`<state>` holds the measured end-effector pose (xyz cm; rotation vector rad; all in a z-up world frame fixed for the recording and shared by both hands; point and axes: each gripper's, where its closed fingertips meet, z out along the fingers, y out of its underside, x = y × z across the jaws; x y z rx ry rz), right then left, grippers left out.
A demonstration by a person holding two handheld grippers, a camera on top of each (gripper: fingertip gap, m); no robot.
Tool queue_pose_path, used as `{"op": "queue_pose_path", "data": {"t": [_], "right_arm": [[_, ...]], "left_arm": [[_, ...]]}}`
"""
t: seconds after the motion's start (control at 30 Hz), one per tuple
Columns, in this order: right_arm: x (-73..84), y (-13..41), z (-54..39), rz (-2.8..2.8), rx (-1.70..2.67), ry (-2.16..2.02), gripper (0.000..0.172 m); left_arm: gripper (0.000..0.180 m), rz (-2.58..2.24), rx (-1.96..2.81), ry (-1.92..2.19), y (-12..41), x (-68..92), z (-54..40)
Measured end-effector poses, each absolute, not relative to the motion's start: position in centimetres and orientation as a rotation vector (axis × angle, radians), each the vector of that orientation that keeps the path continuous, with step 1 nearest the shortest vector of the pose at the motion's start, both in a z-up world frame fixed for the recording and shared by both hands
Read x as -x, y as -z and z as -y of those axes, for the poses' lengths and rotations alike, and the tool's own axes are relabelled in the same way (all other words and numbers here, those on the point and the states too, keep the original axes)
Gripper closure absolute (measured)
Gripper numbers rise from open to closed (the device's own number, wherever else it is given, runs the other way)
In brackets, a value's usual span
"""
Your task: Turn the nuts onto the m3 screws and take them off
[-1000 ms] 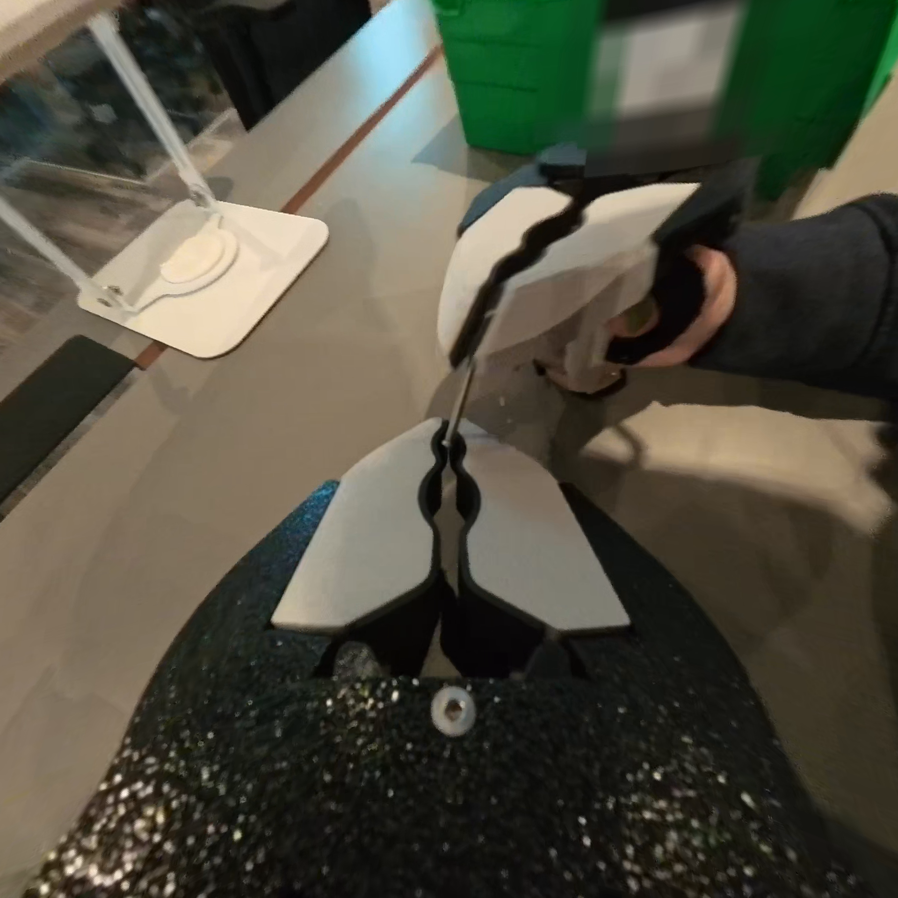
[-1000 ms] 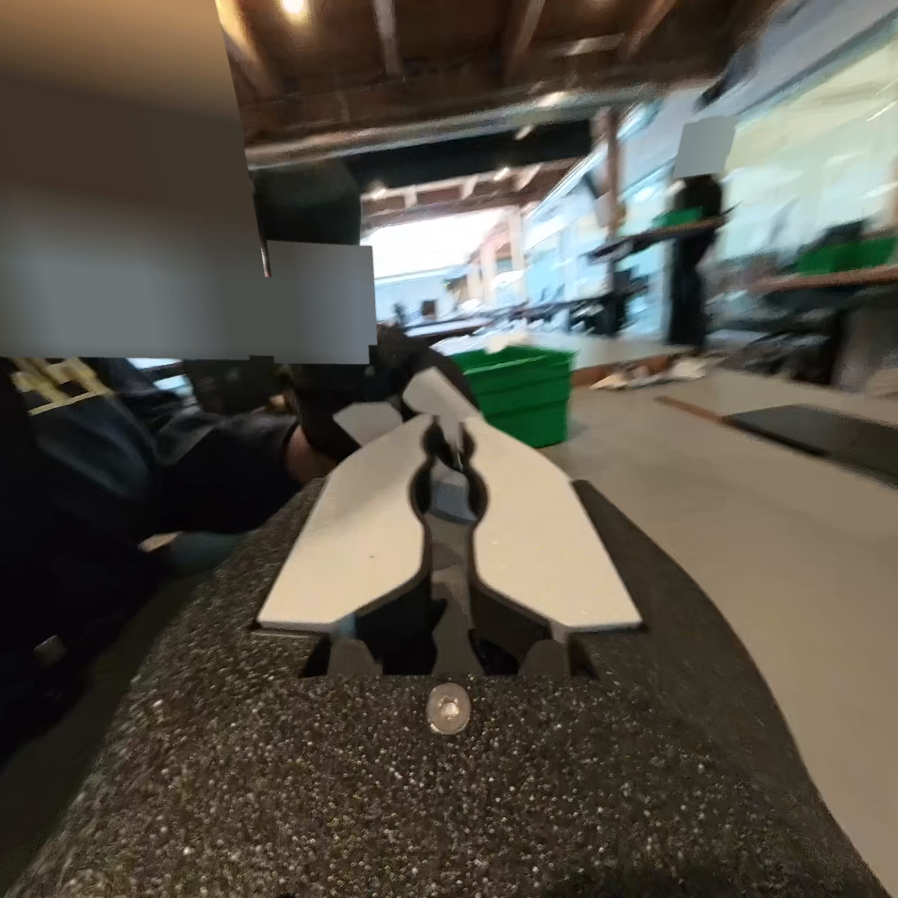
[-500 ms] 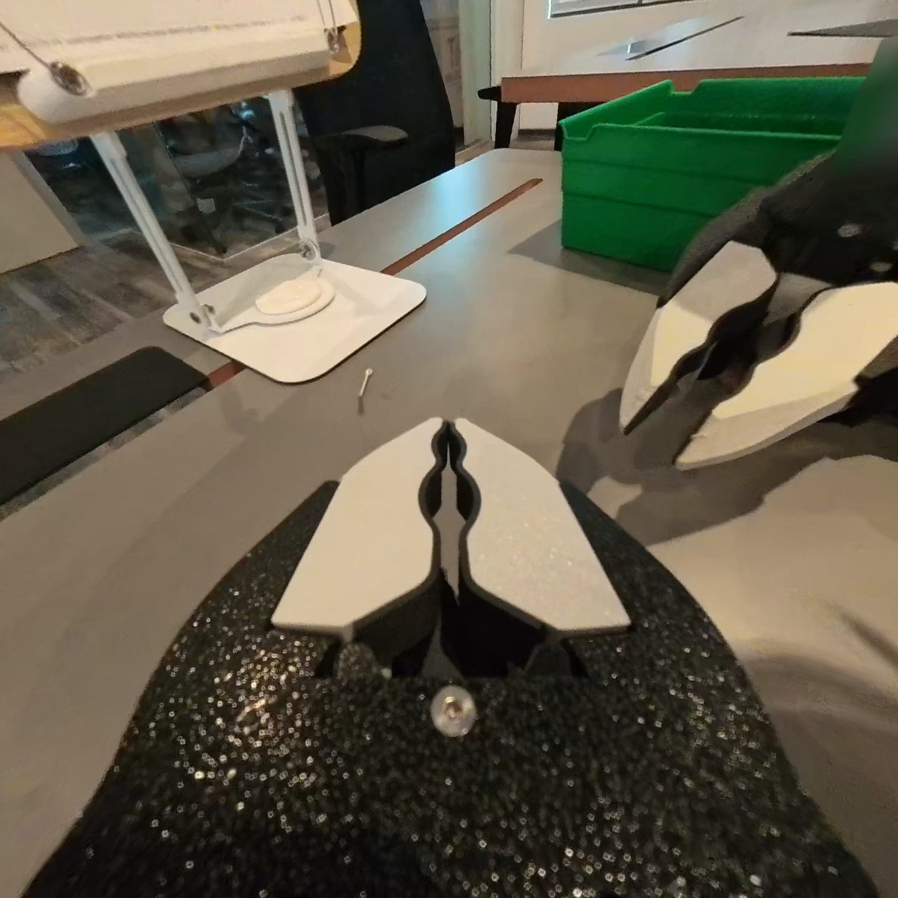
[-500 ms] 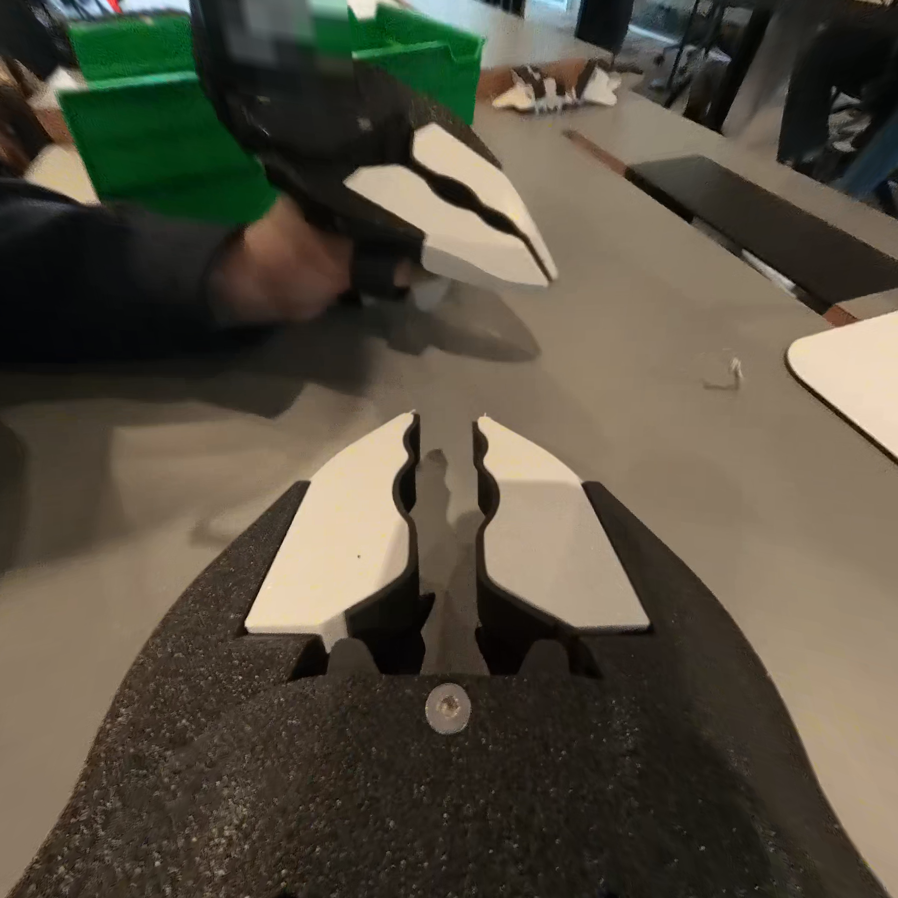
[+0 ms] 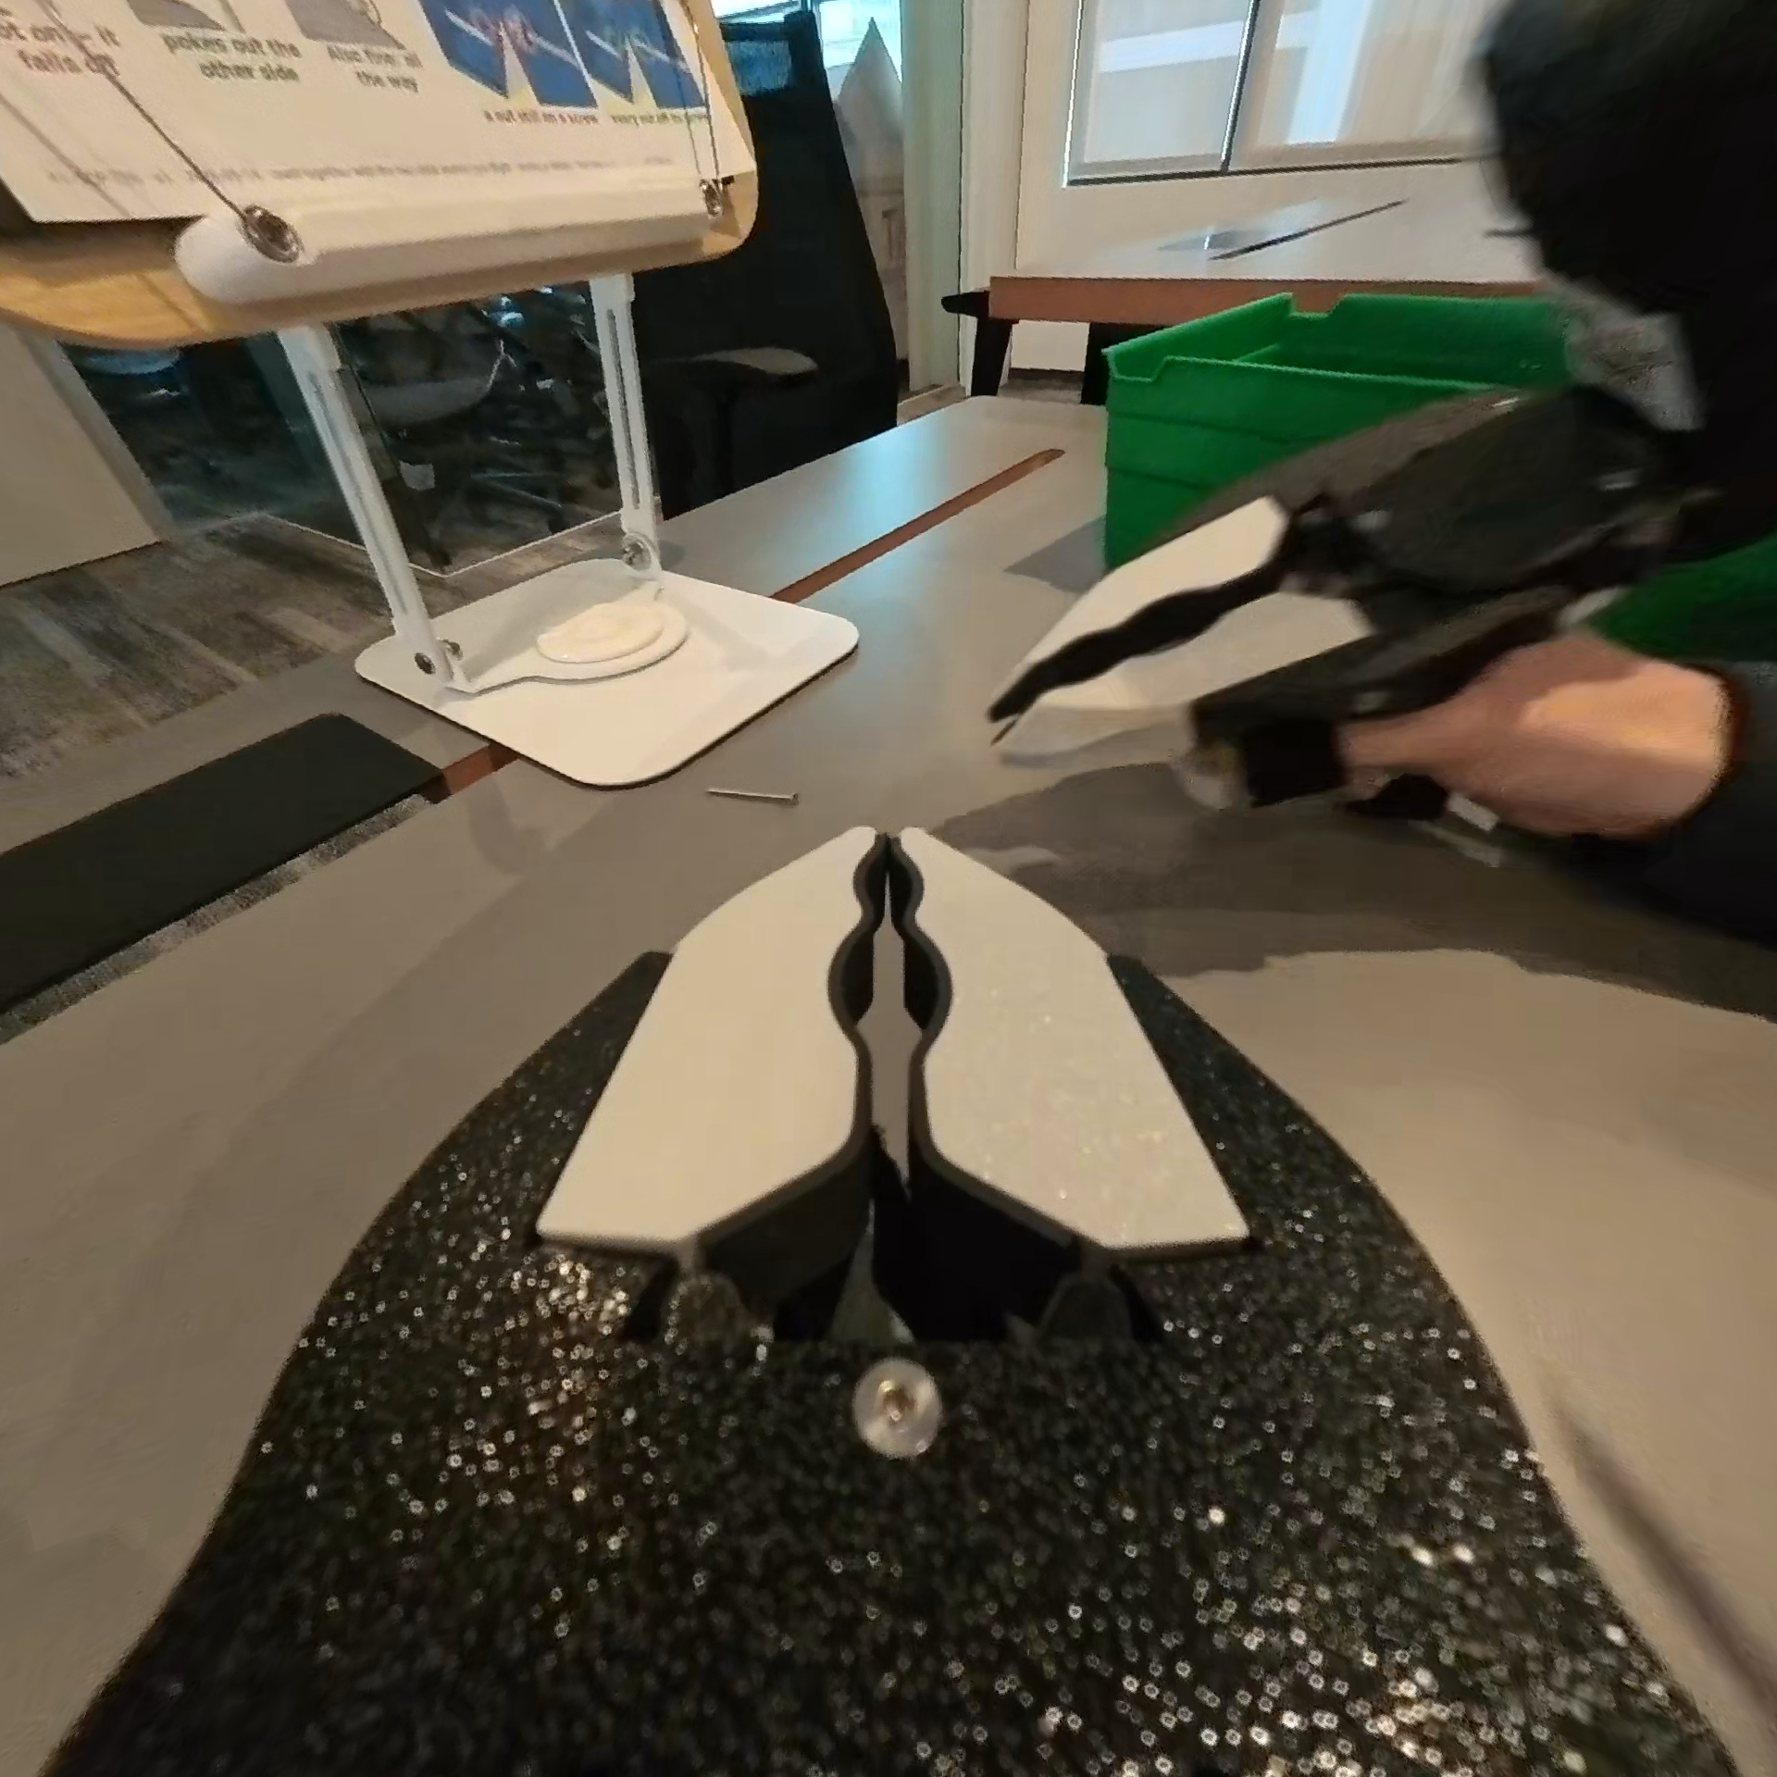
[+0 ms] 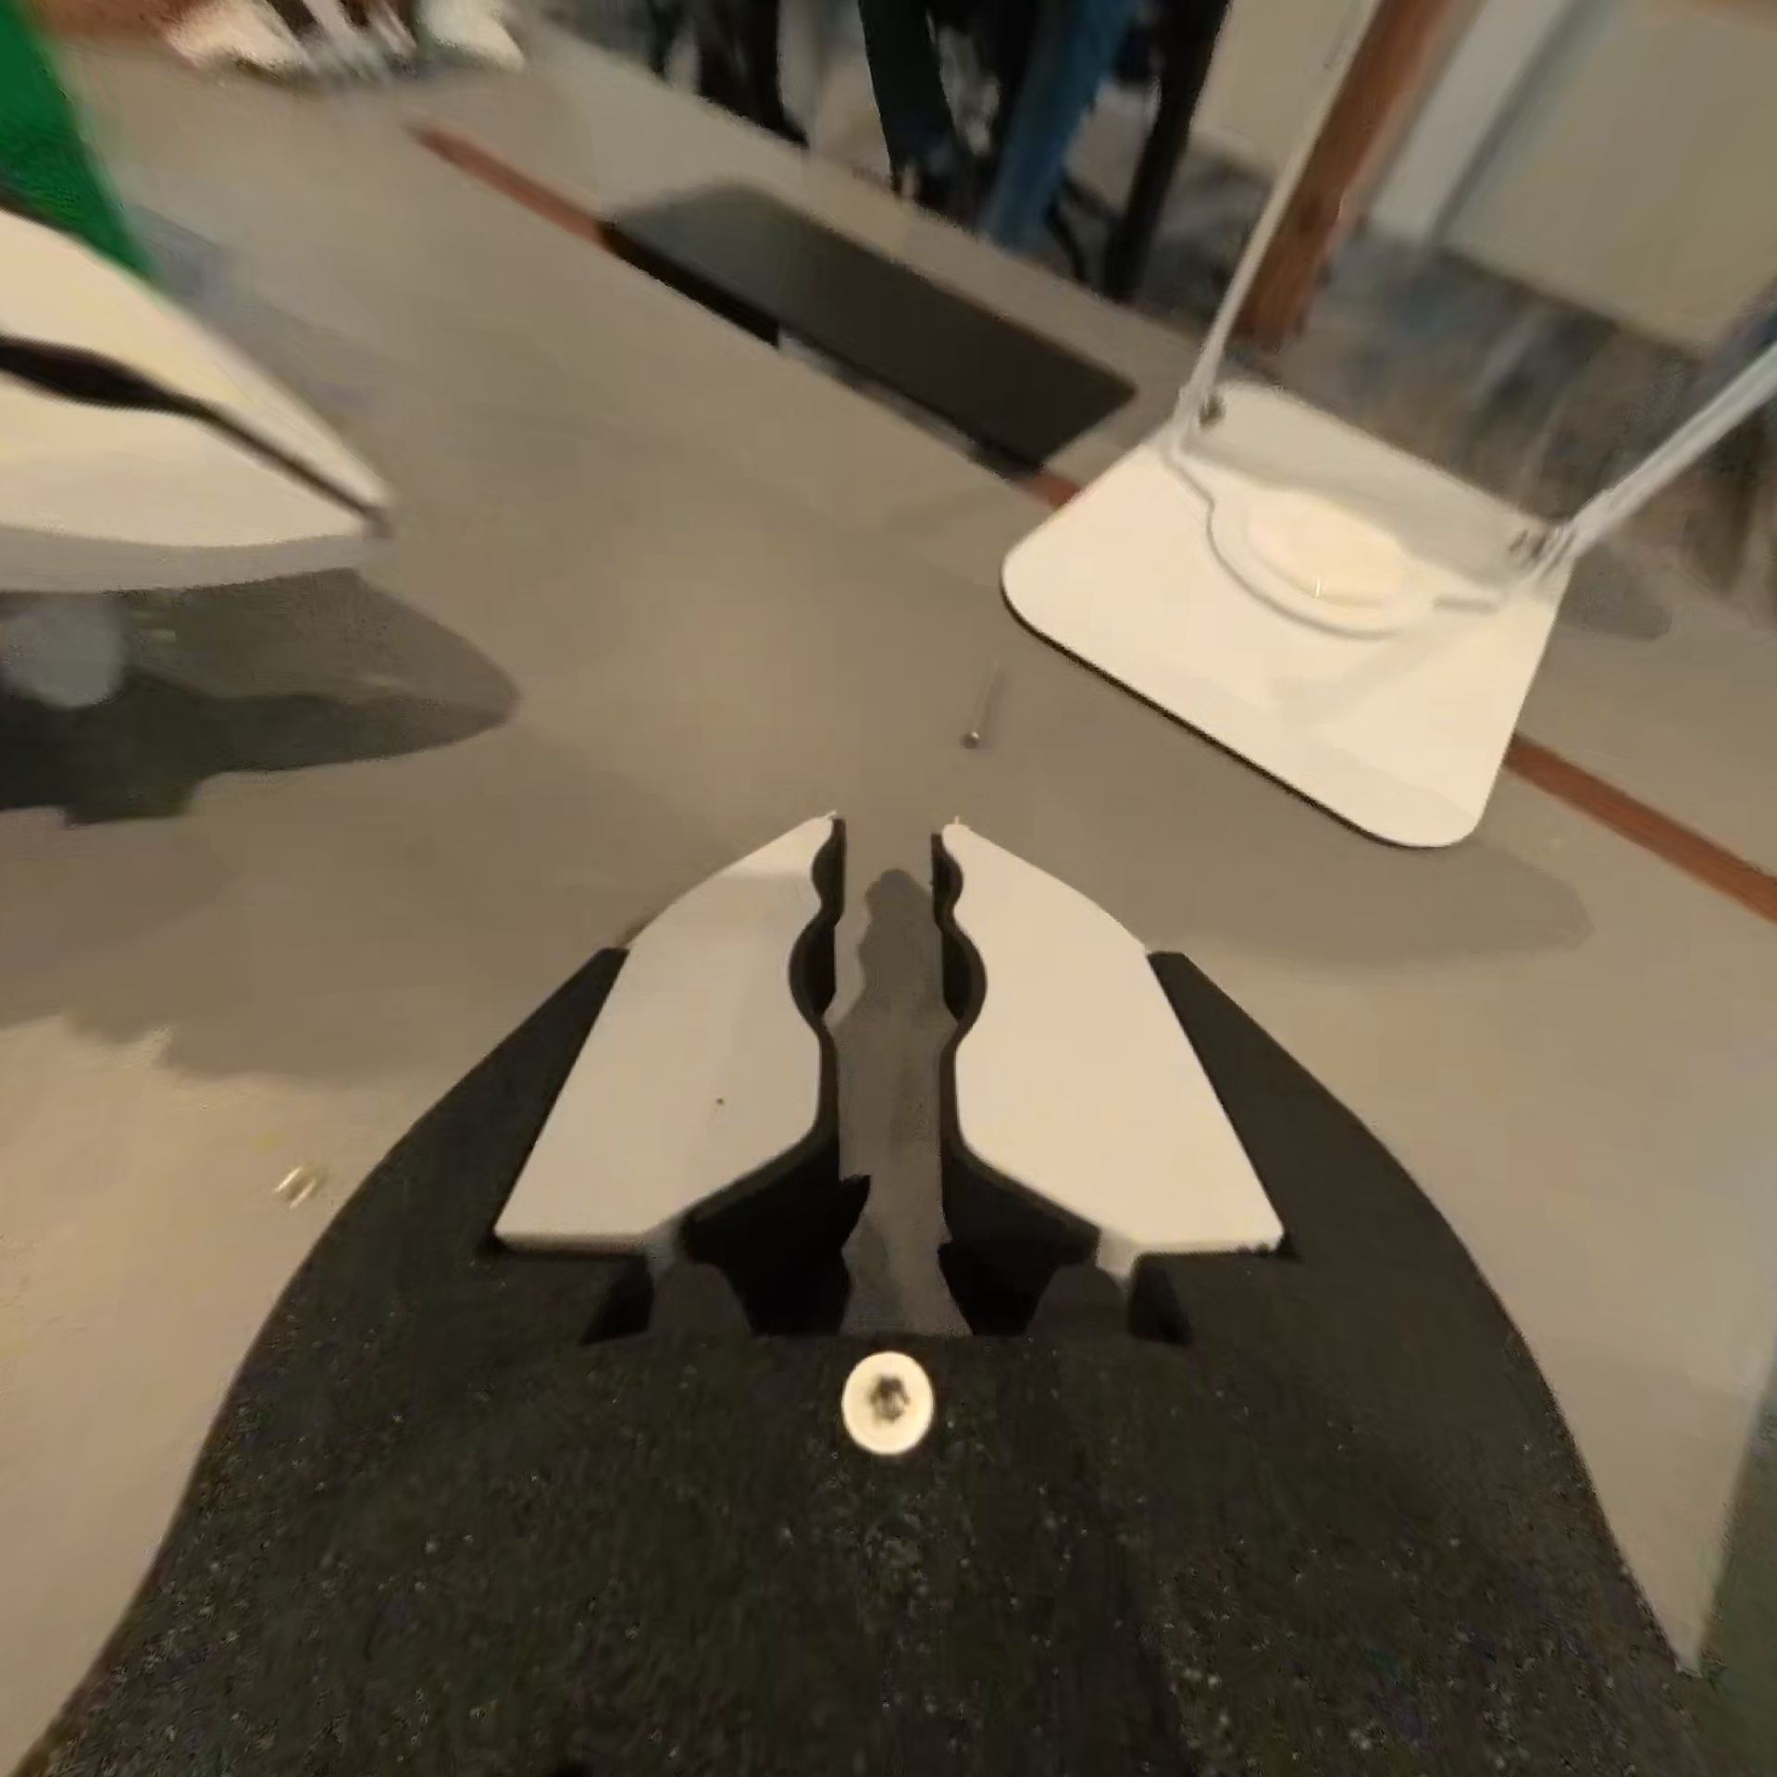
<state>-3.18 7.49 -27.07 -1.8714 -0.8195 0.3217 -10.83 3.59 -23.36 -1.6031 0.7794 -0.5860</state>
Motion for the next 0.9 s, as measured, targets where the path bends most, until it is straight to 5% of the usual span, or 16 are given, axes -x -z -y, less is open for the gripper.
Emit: {"op": "queue_pose_path", "data": {"t": [0.33, 0.57, 0.83, 0.9], "right_arm": [[5.2, 31.0, -14.4, 0.775, 2.165, -0.233, 0.149], [5.8, 31.0, -14.6, 0.865, 2.121, -0.173, 0.169], [6.8, 24.2, -9.0, 0.862, 1.601, -0.205, 0.170], [7.6, 22.9, -6.2, 0.908, 1.457, -0.294, 0.170]], "left_arm": [[0.180, -0.678, 1.572, 0.655, 22.2, 12.0, -4.1], [0.180, -0.557, 1.574, 0.763, 21.6, 13.1, -4.7], [0.180, -0.554, 1.521, 0.997, 20.7, 12.2, -3.8], [0.158, -0.569, 1.481, 1.101, 20.1, 11.5, -3.1]]}}
